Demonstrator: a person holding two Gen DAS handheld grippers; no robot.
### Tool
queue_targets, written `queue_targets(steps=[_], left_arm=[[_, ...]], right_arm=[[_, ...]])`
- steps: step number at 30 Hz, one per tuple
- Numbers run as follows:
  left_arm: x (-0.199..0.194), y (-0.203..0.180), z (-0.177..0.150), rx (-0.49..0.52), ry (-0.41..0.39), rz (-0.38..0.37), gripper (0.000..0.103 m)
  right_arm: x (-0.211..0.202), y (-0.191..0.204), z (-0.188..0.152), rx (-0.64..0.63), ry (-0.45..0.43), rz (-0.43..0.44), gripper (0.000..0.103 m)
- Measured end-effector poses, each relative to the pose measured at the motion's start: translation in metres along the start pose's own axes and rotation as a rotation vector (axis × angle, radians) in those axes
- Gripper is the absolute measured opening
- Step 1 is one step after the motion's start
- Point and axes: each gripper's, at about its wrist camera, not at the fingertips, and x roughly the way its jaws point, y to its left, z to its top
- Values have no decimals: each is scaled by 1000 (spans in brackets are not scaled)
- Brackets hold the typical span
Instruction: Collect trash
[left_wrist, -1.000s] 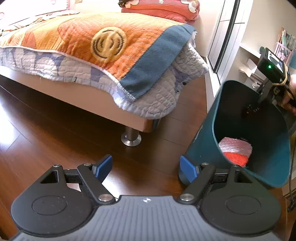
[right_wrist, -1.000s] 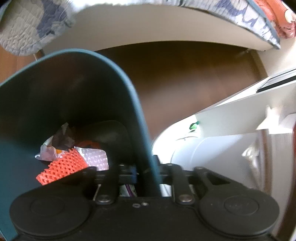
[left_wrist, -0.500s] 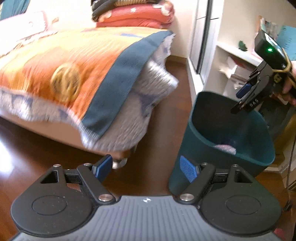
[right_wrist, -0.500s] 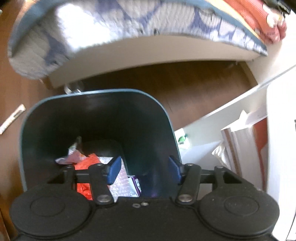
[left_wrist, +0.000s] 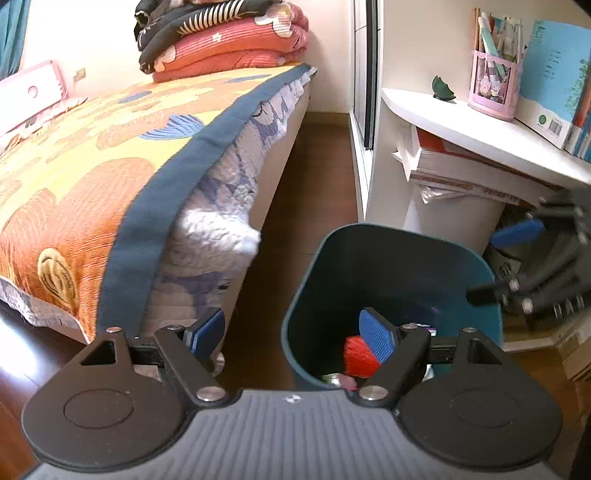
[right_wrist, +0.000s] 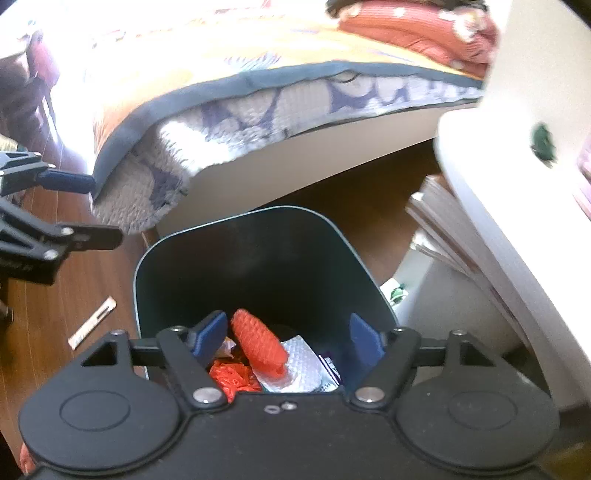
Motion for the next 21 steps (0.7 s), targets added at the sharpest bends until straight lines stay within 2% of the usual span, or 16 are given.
queue_targets(steps=[5,7,9,14,18,21], left_arm=[[5,-23,4,-69,46,39,80],[9,-29,2,-100,71,52,80],[12,-37,-2,-120,83,87,80],[15,-50,-16,-171,124,93,80],[17,-58,-27,-192,139,85,80],[17,-62,-32,-181,132,86,80]], right_arm=[[-16,-9,-24,81,-85,22,86],[-19,-13,-31,134,-119,54,97],[-25,-15,-36,151,-165,80,101],[-34,-20,-47,157,-285,111,103],[-34,-23,-58,156,-325,137,103],[-31,-25,-63,158,-315,164,103]])
